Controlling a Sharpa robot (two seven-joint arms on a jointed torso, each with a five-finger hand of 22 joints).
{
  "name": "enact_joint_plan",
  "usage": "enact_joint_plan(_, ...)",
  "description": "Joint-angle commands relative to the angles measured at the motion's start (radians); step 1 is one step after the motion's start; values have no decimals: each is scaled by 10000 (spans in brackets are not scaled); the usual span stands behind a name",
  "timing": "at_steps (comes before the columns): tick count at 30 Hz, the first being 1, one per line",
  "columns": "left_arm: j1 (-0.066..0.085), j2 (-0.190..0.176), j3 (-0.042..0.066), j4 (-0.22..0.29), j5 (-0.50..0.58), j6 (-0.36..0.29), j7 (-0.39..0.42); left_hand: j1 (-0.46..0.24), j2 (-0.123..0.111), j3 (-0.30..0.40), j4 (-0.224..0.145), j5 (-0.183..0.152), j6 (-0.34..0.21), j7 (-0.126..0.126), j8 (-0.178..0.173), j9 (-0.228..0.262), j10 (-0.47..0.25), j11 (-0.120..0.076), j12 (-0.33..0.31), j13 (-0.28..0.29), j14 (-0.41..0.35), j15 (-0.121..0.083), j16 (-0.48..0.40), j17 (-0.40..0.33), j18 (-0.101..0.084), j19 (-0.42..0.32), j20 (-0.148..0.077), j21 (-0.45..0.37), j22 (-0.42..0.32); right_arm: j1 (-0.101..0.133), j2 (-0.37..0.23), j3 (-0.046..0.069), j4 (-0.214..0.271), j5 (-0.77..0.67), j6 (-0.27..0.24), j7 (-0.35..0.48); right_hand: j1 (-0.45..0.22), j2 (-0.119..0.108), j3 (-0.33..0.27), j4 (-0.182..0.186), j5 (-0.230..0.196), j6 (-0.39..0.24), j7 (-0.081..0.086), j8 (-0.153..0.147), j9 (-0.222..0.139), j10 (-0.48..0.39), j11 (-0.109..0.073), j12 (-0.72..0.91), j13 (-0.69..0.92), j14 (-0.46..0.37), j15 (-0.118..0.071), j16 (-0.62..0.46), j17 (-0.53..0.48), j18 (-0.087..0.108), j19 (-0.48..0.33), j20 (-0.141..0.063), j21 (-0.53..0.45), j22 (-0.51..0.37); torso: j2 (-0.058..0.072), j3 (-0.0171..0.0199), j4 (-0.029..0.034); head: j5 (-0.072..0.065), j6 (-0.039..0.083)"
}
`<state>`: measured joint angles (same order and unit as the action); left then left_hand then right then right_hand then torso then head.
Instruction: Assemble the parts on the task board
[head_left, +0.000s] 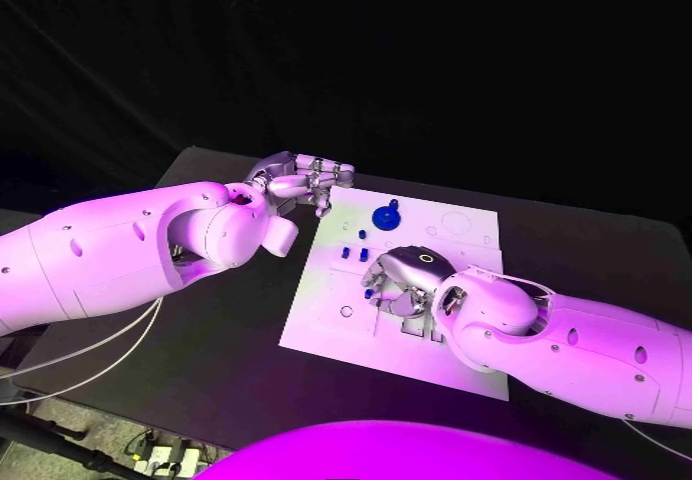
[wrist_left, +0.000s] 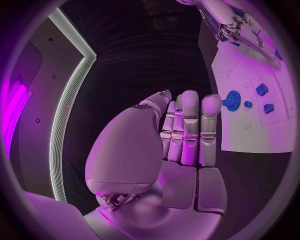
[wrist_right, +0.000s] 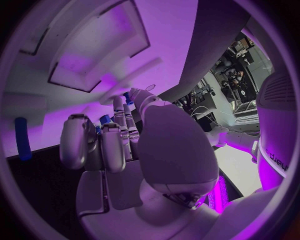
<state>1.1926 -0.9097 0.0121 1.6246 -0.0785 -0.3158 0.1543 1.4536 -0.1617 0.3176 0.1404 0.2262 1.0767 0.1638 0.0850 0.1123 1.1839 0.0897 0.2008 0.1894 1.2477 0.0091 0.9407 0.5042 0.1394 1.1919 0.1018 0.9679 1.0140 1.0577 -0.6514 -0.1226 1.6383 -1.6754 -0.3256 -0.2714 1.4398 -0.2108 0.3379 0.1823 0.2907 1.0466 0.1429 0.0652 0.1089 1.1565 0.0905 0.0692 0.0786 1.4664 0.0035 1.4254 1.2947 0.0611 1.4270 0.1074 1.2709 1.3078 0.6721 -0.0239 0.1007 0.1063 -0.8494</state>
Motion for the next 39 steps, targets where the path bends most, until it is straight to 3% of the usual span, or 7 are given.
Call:
enact_joint_plan(1,10,6,6,18,18,221,-2,19,46,-16,-54,16,-5,-9,-35,-12,-64,-37,28,13,-58,2,-35,-17,68,-28,-4,-37,-14,-19,-183,-14,197,-248,-185,-234,-111,13,-61,10,56,-62,12,-20,-11,-67,-11,-13,15,473,46,-44,-16,62,-41,34,-30,1160,-2,7,3,-39,59)
enact_joint_plan(6,10,-9,4,15,17,227,0,20,42,-22,-57,14,-11,-5,-37,-14,-72,-34,27,14,-60,3,-36,-19,68,-26,-4,-39,-15,91,-681,48,749,-244,-351,-279,-128,29,-80,1,98,-28,-23,11,-4,-57,-28,30,23,473,38,-45,-23,57,-25,34,-9,1174,-6,3,-4,-154,152)
enact_joint_plan(12,9,-61,-6,20,17,229,3,18,40,-27,-57,12,-14,-3,-37,-15,-77,-32,27,14,-61,3,-36,-20,66,-19,-4,-31,-7,695,-1777,148,1424,420,-181,-323,-203,37,-156,-3,102,135,10,87,31,28,-39,145,47,472,20,-46,-39,63,-27,22,-42,1166,-12,-10,-23,-468,271)
enact_joint_plan(16,9,-83,-11,20,17,230,16,18,40,-27,-57,12,-14,-3,-37,-15,-77,-32,27,14,-61,3,-36,-20,66,-19,-4,-31,-7,1121,-2391,173,1456,619,96,-339,-358,-84,-397,12,157,135,22,63,26,-134,-14,137,26,469,50,-46,-46,76,-59,37,-129,1134,-22,-19,-43,-668,357)
enact_joint_plan(20,9,-79,-22,16,17,247,19,18,40,-27,-57,12,-14,-3,-37,-15,-77,-32,27,14,-61,3,-36,-20,66,-19,-4,-31,-7,1306,-2767,182,1353,534,361,-244,-371,-89,-605,-19,255,233,10,97,45,-225,-8,174,29,471,54,-32,-28,88,-81,47,-197,1111,-26,-24,-55,-826,405)
enact_joint_plan(23,8,-71,-35,11,17,264,21,18,40,-27,-57,12,-14,-3,-37,-15,-77,-32,27,14,-61,3,-36,-20,66,-19,-4,-31,-7,1352,-2875,182,1237,367,506,-231,-350,-94,-670,-40,270,221,-15,82,40,-270,-13,180,25,471,50,-28,-25,93,-91,47,-225,1101,-20,-18,-59,-907,420)
enact_joint_plan(39,4,-68,-52,-3,35,274,4,21,40,-37,-60,11,-21,0,-37,-17,-86,-30,32,18,-63,5,-37,-24,67,-20,-3,-43,-15,1131,-2509,123,711,-76,951,-255,-299,8,-850,-59,298,208,-87,57,32,-301,-46,269,37,466,30,-33,-42,96,-88,37,-251,1101,-16,-35,-42,-891,418)
